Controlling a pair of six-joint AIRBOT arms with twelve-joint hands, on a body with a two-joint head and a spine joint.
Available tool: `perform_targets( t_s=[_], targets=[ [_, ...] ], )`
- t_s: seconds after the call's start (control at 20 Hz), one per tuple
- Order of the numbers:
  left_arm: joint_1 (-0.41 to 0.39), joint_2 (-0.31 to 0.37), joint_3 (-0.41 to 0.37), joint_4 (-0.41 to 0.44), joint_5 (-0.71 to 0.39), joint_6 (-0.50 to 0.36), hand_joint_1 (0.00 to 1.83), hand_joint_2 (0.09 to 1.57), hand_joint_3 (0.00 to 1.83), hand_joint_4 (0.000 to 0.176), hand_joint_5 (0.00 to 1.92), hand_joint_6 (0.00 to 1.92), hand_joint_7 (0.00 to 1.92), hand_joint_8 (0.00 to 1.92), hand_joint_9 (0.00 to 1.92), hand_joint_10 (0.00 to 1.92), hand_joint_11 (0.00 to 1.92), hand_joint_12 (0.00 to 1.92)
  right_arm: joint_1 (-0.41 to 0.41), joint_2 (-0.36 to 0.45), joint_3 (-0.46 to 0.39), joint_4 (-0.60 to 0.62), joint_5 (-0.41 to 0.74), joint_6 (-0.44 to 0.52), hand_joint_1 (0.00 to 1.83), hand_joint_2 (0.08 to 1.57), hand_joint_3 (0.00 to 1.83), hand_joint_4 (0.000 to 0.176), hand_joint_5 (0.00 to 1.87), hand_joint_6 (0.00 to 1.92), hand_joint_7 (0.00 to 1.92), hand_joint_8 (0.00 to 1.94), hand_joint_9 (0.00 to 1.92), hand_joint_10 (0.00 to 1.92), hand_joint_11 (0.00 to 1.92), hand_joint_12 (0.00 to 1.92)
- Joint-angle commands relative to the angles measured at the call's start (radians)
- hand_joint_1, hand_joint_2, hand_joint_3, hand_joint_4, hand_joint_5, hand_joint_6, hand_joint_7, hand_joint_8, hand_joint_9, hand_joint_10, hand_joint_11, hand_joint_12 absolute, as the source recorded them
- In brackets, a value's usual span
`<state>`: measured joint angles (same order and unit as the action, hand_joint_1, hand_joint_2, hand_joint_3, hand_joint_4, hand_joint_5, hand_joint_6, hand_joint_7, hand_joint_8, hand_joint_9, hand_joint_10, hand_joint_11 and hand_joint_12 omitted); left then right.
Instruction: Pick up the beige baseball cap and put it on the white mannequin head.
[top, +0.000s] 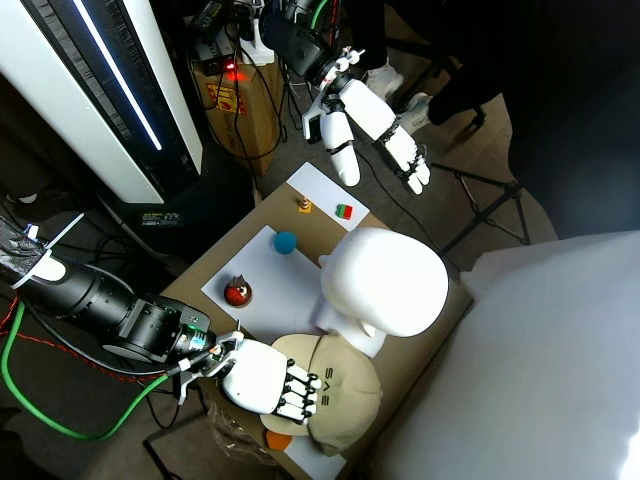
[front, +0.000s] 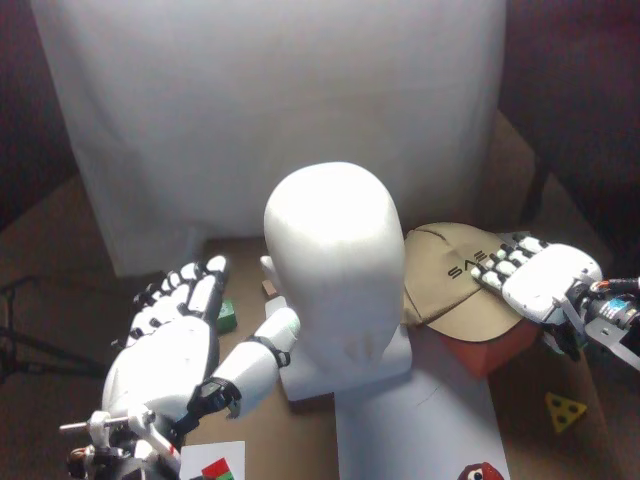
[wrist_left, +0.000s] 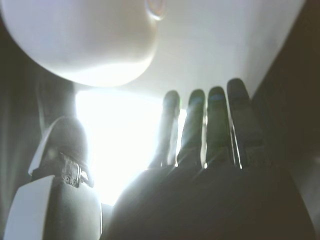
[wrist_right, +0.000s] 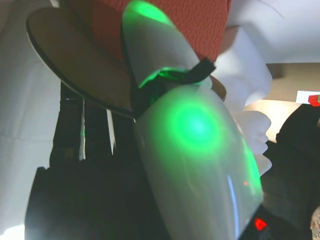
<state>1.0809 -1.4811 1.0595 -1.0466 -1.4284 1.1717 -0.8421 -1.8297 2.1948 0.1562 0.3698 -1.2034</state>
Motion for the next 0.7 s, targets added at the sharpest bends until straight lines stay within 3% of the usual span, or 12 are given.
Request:
perform_targets(
  t_s=[0.0, 0.15, 0.2, 0.3, 0.35, 0.4, 0.45, 0.5, 0.65],
  targets=[
    [0.002, 0.006, -0.001, 0.086, -0.094, 0.016, 0.00, 1.15, 0.00, 0.068, 0.05, 0.00, 0.00, 0.00, 0.00, 0.00, 0.00, 0.20, 0.008, 0.001, 0.009, 0.002, 0.086, 0.002, 1.33, 1.14, 0.00, 0.000, 0.12, 0.00, 0.16, 0.00, 0.15, 0.00, 0.00, 0.56],
    [0.013, 0.024, -0.011, 0.149, -0.093, 0.096, 0.00, 1.15, 0.00, 0.069, 0.05, 0.00, 0.00, 0.00, 0.00, 0.00, 0.00, 0.20, 0.006, 0.001, 0.009, 0.002, 0.090, 0.002, 1.30, 1.14, 0.00, 0.000, 0.13, 0.00, 0.17, 0.00, 0.16, 0.00, 0.00, 0.57],
    [0.014, 0.027, -0.012, 0.150, -0.093, 0.100, 0.00, 1.15, 0.00, 0.069, 0.05, 0.00, 0.00, 0.00, 0.00, 0.00, 0.00, 0.18, 0.006, 0.002, 0.009, 0.002, 0.090, 0.001, 1.29, 1.15, 0.00, 0.000, 0.17, 0.01, 0.22, 0.01, 0.19, 0.01, 0.00, 0.70],
    [0.016, 0.035, -0.013, 0.150, -0.093, 0.133, 0.00, 1.15, 0.00, 0.068, 0.04, 0.00, 0.00, 0.00, 0.00, 0.00, 0.00, 0.15, 0.006, 0.003, 0.009, 0.002, 0.091, 0.001, 1.27, 1.18, 0.00, 0.000, 0.43, 0.03, 0.52, 0.02, 0.47, 0.05, 0.12, 1.13],
    [0.016, 0.039, -0.014, 0.152, -0.093, 0.159, 0.00, 1.15, 0.00, 0.068, 0.04, 0.00, 0.00, 0.00, 0.00, 0.00, 0.00, 0.14, 0.005, 0.004, 0.009, 0.002, 0.094, 0.001, 1.54, 1.15, 0.00, 0.000, 0.76, 0.09, 0.74, 0.84, 0.66, 1.08, 0.64, 1.59],
    [0.016, 0.044, -0.016, 0.152, -0.093, 0.181, 0.00, 1.15, 0.00, 0.068, 0.04, 0.00, 0.00, 0.00, 0.00, 0.00, 0.00, 0.14, 0.004, 0.004, 0.009, 0.002, 0.097, 0.001, 1.49, 1.15, 0.00, 0.000, 0.76, 0.83, 0.86, 0.97, 0.80, 1.24, 0.79, 1.66],
    [0.016, 0.048, -0.016, 0.150, -0.093, 0.194, 0.00, 1.15, 0.00, 0.068, 0.04, 0.00, 0.00, 0.00, 0.00, 0.00, 0.00, 0.14, 0.004, 0.005, 0.009, 0.001, 0.097, 0.000, 1.39, 1.15, 0.00, 0.000, 0.80, 0.98, 0.92, 1.04, 0.86, 1.37, 0.85, 1.51],
    [0.017, 0.052, -0.018, 0.148, -0.093, 0.209, 0.00, 1.15, 0.00, 0.068, 0.04, 0.00, 0.00, 0.00, 0.00, 0.00, 0.00, 0.14, 0.005, 0.005, 0.009, 0.001, 0.101, -0.002, 1.38, 1.14, 0.00, 0.000, 0.85, 0.96, 0.94, 1.02, 0.90, 1.39, 0.94, 1.47],
    [0.018, 0.059, -0.025, 0.139, -0.093, 0.240, 0.00, 1.15, 0.00, 0.068, 0.05, 0.00, 0.00, 0.00, 0.00, 0.00, 0.00, 0.14, 0.019, 0.014, 0.009, 0.002, 0.131, -0.004, 1.37, 1.15, 0.00, 0.000, 0.84, 0.96, 0.92, 1.05, 0.89, 1.43, 0.94, 1.46]
  ],
)
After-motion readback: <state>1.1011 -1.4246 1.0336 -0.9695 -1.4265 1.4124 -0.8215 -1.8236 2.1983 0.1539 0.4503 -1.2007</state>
